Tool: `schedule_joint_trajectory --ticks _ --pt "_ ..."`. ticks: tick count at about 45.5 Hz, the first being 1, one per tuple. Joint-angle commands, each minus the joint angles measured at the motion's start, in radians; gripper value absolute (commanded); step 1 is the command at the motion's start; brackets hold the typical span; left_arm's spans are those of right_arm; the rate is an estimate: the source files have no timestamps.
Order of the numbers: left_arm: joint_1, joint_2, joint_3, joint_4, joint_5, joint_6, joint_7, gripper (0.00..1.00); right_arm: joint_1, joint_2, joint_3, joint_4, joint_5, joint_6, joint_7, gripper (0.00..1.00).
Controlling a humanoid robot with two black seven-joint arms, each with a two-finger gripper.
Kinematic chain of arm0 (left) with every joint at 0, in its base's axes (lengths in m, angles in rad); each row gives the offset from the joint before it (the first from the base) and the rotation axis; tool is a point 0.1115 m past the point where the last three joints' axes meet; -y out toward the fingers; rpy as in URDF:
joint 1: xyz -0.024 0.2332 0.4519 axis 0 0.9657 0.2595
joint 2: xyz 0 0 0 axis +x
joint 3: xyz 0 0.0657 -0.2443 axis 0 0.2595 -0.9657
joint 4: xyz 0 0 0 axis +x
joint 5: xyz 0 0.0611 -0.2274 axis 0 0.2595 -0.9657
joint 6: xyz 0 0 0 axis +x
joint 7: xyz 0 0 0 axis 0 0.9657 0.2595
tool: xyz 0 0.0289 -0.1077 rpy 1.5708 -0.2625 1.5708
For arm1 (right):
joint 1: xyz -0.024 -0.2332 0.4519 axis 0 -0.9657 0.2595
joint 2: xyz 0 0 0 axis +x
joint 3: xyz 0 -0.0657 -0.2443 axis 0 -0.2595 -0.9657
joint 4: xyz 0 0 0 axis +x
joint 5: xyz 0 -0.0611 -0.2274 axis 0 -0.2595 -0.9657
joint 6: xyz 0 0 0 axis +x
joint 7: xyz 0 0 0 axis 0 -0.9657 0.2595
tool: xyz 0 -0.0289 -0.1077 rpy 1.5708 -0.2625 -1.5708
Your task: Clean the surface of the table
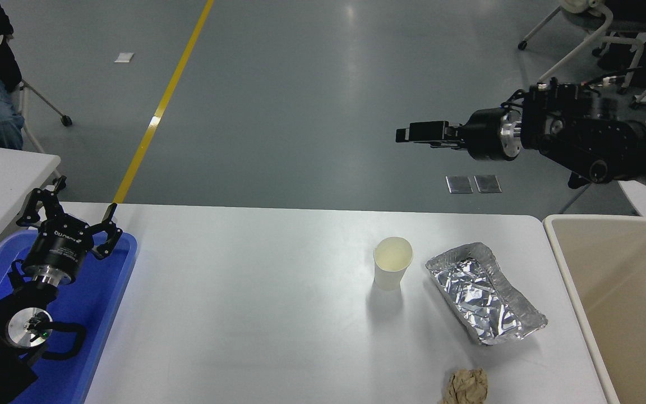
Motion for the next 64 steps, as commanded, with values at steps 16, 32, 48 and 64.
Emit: schedule_joint_trajectory --ticks 16,32,48,64 --pt "0.000 -0.001 0.000 0.000 0.000 0.000 0.000 1.00 -0.173 0.238 -0.091 -0.168 -0.187 -0.099 -0.005 0.99" --pt "0.000 -0.001 0.000 0.000 0.000 0.000 0.000 1.00 -0.259 0.233 -0.092 -0.221 -0.187 -0.120 0.001 0.99" --pt "0.000 -0.001 0.000 0.000 0.000 0.000 0.000 1.00 -0.325 0.232 -0.097 -0.284 -0.187 -0.154 0.011 0.98" --pt "0.000 -0.001 0.000 0.000 0.000 0.000 0.000 1.00 -0.350 0.227 -0.175 -0.316 -0.187 -0.248 0.041 0.93"
